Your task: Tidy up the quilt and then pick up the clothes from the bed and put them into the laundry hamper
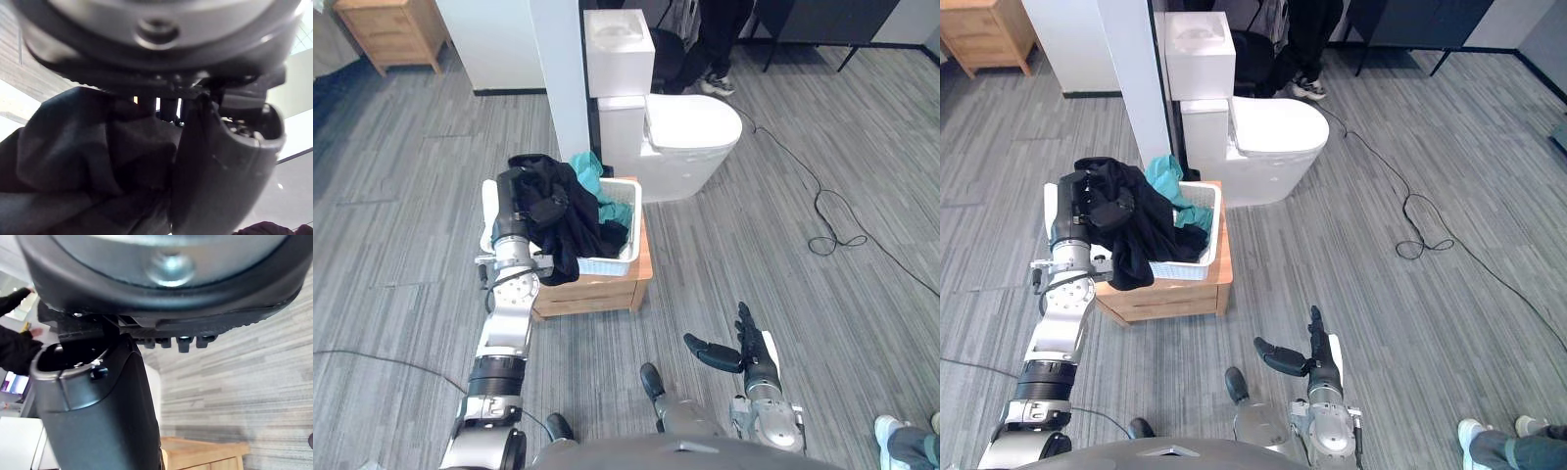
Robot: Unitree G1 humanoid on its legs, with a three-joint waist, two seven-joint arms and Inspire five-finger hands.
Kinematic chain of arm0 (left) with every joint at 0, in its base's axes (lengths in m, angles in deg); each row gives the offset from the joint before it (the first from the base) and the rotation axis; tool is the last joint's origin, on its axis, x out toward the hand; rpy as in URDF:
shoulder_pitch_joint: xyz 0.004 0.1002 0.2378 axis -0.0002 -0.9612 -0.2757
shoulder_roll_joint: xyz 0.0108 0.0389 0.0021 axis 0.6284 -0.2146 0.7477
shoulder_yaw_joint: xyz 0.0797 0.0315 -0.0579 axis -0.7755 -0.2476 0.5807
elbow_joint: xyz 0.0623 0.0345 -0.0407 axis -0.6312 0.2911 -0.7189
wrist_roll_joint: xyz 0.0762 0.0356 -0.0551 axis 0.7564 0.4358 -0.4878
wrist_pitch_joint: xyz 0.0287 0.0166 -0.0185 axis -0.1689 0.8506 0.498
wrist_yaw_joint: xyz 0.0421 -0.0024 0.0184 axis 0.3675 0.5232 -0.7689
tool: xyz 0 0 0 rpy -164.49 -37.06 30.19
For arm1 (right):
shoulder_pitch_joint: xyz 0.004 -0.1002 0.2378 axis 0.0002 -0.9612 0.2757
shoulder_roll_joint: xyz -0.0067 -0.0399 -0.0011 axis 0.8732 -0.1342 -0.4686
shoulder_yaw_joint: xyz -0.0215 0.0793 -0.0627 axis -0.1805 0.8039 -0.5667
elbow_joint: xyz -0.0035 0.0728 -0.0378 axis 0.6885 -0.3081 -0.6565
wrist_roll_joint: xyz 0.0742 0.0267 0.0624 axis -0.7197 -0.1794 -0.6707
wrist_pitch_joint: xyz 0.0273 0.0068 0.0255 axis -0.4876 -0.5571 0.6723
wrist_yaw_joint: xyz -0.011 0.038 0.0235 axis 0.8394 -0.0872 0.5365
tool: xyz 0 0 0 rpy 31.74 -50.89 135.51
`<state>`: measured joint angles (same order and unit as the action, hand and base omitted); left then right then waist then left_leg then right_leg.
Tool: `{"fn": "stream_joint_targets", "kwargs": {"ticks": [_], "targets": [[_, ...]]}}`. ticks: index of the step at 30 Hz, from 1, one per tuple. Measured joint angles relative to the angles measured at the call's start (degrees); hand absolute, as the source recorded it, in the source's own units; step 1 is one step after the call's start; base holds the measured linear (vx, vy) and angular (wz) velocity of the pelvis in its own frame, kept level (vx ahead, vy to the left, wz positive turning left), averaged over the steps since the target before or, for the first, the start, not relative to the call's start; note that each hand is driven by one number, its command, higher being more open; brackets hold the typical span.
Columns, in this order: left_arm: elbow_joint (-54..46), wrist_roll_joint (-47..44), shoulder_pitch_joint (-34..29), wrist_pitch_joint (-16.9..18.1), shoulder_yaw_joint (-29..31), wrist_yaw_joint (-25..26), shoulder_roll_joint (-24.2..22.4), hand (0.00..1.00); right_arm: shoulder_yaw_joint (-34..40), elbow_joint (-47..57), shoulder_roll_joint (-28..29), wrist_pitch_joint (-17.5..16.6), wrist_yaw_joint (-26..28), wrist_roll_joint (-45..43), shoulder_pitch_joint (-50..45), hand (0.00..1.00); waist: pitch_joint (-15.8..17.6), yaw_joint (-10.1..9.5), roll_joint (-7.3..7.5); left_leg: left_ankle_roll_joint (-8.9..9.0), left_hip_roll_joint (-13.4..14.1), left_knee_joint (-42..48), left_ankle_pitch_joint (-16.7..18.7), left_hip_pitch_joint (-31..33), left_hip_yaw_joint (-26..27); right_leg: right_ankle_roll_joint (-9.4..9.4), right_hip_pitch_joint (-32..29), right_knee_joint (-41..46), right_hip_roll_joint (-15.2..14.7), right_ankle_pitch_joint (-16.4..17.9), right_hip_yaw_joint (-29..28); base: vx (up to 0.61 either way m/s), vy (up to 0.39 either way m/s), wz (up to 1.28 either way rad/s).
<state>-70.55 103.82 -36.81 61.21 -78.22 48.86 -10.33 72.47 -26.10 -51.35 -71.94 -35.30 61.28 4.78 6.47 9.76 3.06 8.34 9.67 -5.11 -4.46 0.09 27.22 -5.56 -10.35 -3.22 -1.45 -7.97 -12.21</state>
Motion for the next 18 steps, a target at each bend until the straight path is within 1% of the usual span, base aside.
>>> {"fn": "stream_joint_targets", "kwargs": {"ticks": [1,3,5,7,12,13,14,18], "targets": [[0.03,0.02,0.48,-0.25,0.33,0.15,0.69,0.00,-0.25,0.01,-0.03,-0.02,0.00,0.01,0.18,1.00,0.12,0.04,0.26,-0.02,0.01,0.02,-0.08,0.46,0.01,0.00,-0.43,0.01,0.03,-0.10,-0.03,0.01,-0.017,-0.04],[0.21,0.04,4.30,-1.85,1.25,1.32,3.24,0.00,-0.88,0.01,-0.04,-0.15,0.00,0.00,0.88,1.00,1.49,-0.13,1.39,-0.16,0.01,0.19,-0.48,1.60,0.00,-0.03,-1.60,-0.02,0.02,-0.72,-0.07,0.00,0.000,0.00],[0.79,0.07,6.84,-2.10,2.47,2.14,4.44,0.00,-1.44,0.01,-0.07,-0.21,0.01,0.00,0.98,1.00,2.48,-0.12,1.69,-0.16,0.01,0.19,-0.50,1.60,-0.01,-0.04,-1.60,-0.04,0.03,-0.91,-0.08,0.00,0.000,0.00],[1.08,0.37,9.42,-2.10,3.87,3.02,4.70,0.00,-1.66,0.01,-0.06,-0.29,0.01,0.00,0.91,1.00,3.16,-0.13,1.56,-0.19,-0.06,0.19,-0.50,1.60,-0.01,-0.07,-1.56,-0.03,-0.06,-0.92,-0.08,0.05,0.008,0.00],[1.09,2.49,12.23,-2.10,3.96,4.01,6.24,0.00,-2.17,0.02,-0.07,-1.24,-0.07,-0.01,0.98,1.00,4.92,-0.10,1.47,-0.23,-0.09,0.19,-0.48,1.64,-0.09,-0.08,-1.54,-0.04,-0.11,-0.93,0.00,0.01,0.002,0.00],[1.08,2.73,12.92,-2.10,3.97,4.29,6.37,1.00,-2.18,0.02,-0.12,-1.38,-0.10,-0.01,1.07,1.00,5.59,-0.16,1.44,-0.24,-0.14,0.19,-0.49,1.67,-0.14,-0.09,-1.53,-0.04,-0.15,-0.93,0.05,0.00,0.000,0.00],[1.09,4.57,13.10,-2.09,3.93,4.75,6.55,1.00,-2.38,0.01,-0.22,-1.44,-0.19,-0.02,1.20,1.00,6.17,-0.18,1.51,-0.24,-0.07,0.17,-0.47,1.67,-0.20,-0.10,-1.55,-0.07,-0.24,-0.91,0.03,0.00,0.000,0.00],[1.46,4.78,13.19,-2.08,3.58,4.96,6.90,1.00,-2.46,-0.03,-0.23,-1.54,-0.51,-0.02,1.79,1.00,7.79,-0.37,1.89,-0.24,-0.11,0.18,-0.44,1.72,-0.21,-0.11,-1.60,-0.14,-0.47,-0.88,0.04,0.00,0.000,0.00]]}}
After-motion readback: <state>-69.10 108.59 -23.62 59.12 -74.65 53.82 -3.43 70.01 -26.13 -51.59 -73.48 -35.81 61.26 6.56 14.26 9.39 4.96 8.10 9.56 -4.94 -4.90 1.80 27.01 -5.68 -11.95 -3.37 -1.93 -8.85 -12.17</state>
